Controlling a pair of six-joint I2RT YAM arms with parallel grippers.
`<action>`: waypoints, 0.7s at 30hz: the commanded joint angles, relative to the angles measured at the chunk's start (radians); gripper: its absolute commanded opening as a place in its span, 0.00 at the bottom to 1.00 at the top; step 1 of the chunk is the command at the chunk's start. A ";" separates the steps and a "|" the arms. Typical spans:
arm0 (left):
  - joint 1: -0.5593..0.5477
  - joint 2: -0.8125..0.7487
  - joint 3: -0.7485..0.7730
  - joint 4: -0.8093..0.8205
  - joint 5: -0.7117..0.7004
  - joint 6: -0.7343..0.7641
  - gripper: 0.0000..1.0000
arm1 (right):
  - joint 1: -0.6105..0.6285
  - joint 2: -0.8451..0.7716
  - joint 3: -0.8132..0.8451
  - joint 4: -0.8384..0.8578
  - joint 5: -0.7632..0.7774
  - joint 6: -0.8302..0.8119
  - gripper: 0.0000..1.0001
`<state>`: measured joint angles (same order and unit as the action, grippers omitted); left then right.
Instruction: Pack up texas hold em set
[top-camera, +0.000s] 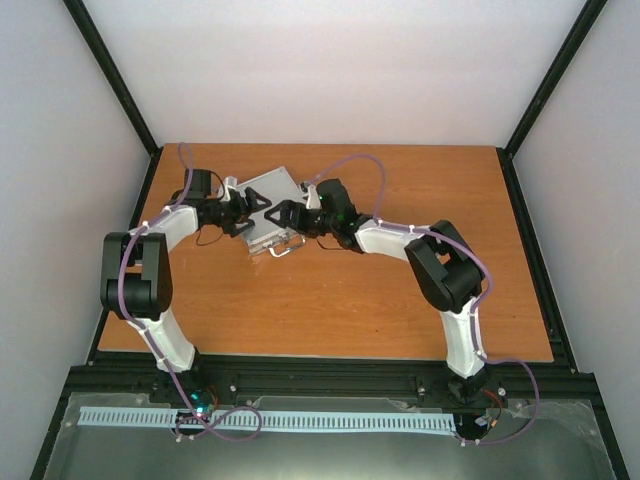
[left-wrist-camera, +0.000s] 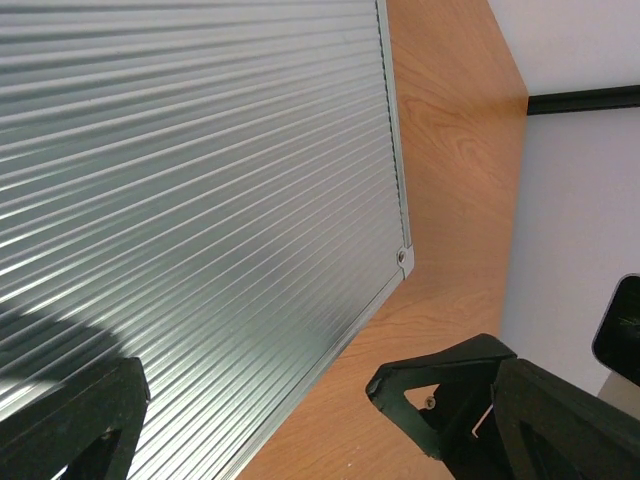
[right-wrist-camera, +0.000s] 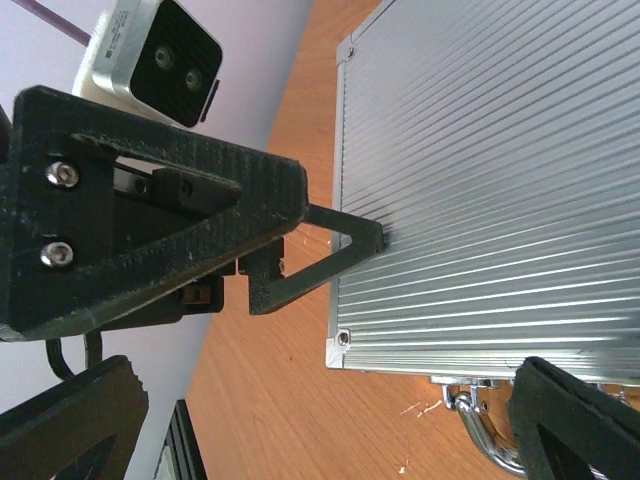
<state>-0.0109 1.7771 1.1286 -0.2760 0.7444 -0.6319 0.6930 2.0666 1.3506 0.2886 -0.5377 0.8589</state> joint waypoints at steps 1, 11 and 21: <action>0.008 0.010 -0.051 -0.096 -0.078 -0.009 0.98 | -0.003 -0.047 0.004 -0.012 0.003 -0.020 1.00; 0.009 0.005 -0.062 -0.092 -0.085 -0.012 0.98 | 0.043 -0.037 0.124 -0.497 -0.023 -0.444 1.00; 0.009 0.024 -0.056 -0.093 -0.092 -0.008 0.98 | 0.046 0.067 0.296 -0.747 0.122 -0.763 1.00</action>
<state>-0.0109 1.7615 1.1080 -0.2611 0.7338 -0.6323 0.7387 2.0636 1.5833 -0.3210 -0.4805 0.2485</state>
